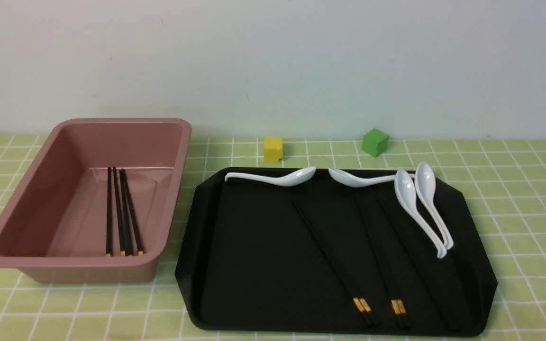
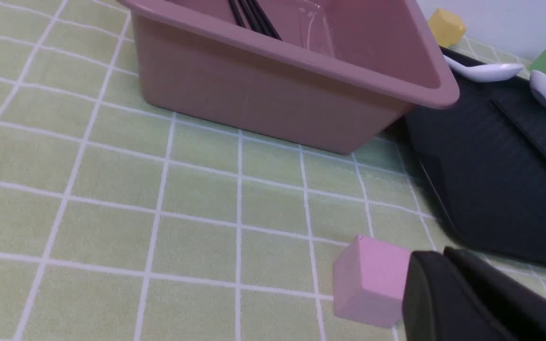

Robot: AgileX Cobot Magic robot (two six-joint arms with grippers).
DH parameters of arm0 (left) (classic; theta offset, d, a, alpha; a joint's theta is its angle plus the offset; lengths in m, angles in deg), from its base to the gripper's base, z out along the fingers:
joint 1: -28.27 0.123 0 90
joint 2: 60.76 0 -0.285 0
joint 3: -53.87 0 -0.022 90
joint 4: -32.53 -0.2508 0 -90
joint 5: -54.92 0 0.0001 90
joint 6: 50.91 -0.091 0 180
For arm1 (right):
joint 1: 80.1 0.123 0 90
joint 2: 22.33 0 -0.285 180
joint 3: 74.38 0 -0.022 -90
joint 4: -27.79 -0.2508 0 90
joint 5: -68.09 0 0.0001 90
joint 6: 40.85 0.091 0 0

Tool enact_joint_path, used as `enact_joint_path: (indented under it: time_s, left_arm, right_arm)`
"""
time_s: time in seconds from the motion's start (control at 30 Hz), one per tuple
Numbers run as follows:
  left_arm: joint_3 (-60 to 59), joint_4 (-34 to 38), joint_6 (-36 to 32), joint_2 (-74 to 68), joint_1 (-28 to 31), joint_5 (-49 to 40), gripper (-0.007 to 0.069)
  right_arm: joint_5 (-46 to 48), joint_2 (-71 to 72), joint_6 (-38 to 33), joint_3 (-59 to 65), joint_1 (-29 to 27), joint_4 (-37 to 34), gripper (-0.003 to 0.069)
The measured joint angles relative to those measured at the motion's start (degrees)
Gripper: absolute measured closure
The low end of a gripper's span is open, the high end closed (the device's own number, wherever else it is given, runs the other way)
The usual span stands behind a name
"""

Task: On green tablecloth take chopsticks from black tray and put them in box.
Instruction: 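Reach over to the black tray and grasp a pair of chopsticks with the left gripper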

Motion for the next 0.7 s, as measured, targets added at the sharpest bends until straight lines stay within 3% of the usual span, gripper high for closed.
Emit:
enact_joint_path:
  time_s: [0.7]
  left_arm:
    - [0.00,0.00,0.00,0.00,0.00,0.00,0.0587]
  right_arm:
    - [0.00,0.00,0.00,0.00,0.00,0.06,0.0419]
